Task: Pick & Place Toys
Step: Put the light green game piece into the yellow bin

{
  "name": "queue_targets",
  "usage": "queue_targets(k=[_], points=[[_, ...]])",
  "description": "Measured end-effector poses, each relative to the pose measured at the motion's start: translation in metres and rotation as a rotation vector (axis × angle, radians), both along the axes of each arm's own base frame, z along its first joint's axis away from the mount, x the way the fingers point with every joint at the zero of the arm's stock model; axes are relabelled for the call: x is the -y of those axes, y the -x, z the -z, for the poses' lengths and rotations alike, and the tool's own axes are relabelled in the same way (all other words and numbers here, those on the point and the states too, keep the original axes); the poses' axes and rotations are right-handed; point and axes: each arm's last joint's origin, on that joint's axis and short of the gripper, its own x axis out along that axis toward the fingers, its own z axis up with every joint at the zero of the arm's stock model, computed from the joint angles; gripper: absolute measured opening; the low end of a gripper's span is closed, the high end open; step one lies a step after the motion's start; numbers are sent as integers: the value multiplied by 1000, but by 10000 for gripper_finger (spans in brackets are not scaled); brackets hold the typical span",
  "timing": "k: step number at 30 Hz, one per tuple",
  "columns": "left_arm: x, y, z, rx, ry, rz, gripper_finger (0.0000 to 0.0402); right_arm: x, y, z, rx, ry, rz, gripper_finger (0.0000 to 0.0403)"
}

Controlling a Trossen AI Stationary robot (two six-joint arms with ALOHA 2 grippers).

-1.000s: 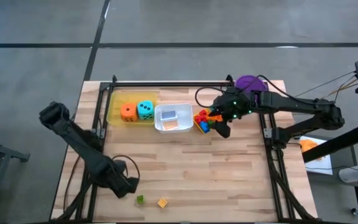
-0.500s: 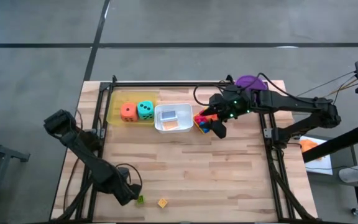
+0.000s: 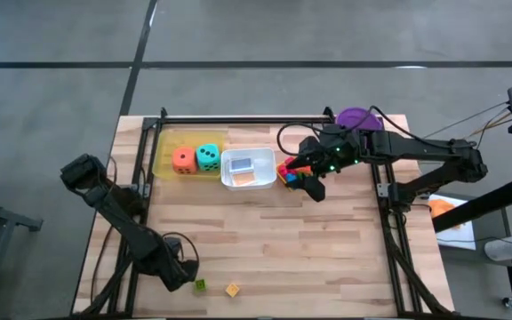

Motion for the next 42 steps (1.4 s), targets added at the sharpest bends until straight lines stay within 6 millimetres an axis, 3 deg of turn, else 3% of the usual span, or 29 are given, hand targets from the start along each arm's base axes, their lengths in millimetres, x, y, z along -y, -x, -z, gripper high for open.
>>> queue_targets(k=[10, 20, 26, 31, 34, 37, 42], points=[[-1, 2, 8, 26, 20, -22, 222, 0, 0, 1, -2, 0, 1, 303], [-4, 4, 13, 17, 23, -20, 197, 0, 0, 1, -5, -1, -2, 303], [-2, 3, 12, 30, 37, -19, 126, 0, 0, 1, -5, -3, -4, 303], [1, 0, 10, 53, 59, -17, 124, 0, 0, 1, -4, 2, -7, 303], [6, -6, 0, 115, 78, -11, 124, -3, 0, 1, 0, 15, -27, 303], [9, -15, -21, 283, 64, -43, 124, -10, -1, -1, 25, 29, -107, 303], [-8, -19, -67, 650, -55, -176, 124, -29, -4, -11, 124, 105, -224, 303]])
